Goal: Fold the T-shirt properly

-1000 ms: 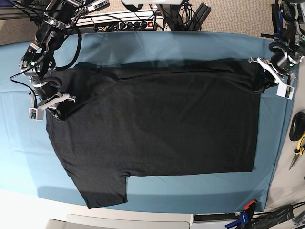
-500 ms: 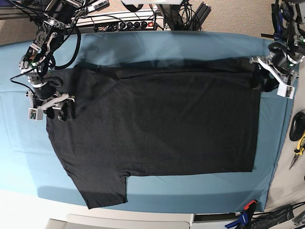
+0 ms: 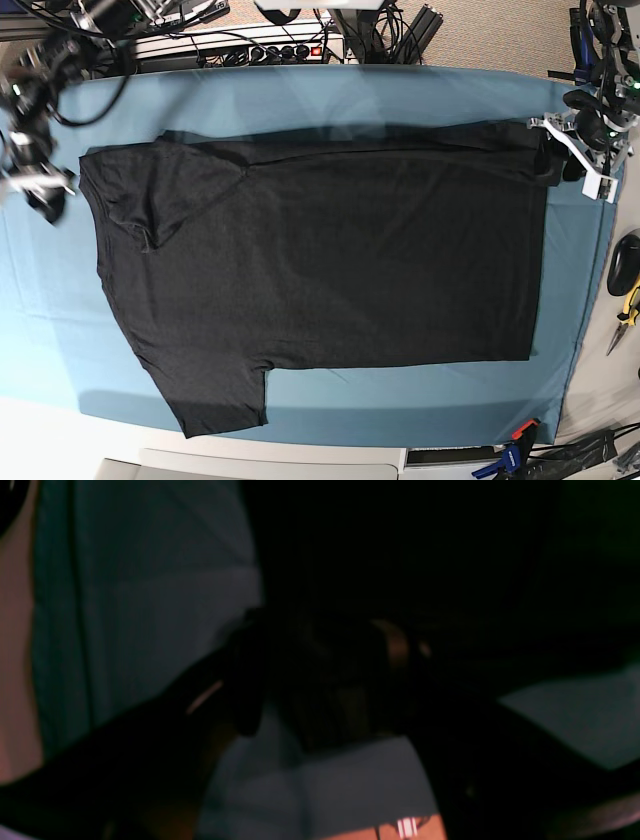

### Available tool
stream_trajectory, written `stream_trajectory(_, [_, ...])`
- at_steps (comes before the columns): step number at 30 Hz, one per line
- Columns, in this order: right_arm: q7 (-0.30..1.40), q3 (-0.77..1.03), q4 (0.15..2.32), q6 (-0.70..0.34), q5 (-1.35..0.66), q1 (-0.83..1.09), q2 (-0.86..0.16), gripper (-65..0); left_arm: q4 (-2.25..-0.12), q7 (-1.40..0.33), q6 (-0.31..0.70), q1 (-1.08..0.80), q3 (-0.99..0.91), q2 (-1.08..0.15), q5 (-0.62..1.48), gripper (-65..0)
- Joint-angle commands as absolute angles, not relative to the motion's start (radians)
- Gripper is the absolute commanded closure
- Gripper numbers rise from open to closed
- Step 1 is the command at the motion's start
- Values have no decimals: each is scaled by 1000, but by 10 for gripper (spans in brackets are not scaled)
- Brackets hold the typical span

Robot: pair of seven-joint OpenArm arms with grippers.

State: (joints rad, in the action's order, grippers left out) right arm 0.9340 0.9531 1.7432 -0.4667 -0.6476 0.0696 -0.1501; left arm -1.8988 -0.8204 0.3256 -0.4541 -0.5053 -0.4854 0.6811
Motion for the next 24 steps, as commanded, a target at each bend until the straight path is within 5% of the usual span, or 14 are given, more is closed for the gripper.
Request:
stream_trajectory(1, [926,976,1761,-469,-686,86,-171,-295,-1913,-813,330,-455,-514,-506,702,-322])
stream_trajectory(9, [974,1002,1711,-416,-703,194,-214,-296,-1910,-868,333,-476,-514,-508,718,-322])
stream_trajectory(24, [1050,988,1282,-467,-920,51,-215,-295,-1910,-865,337,-488,-514,-507,717,-322])
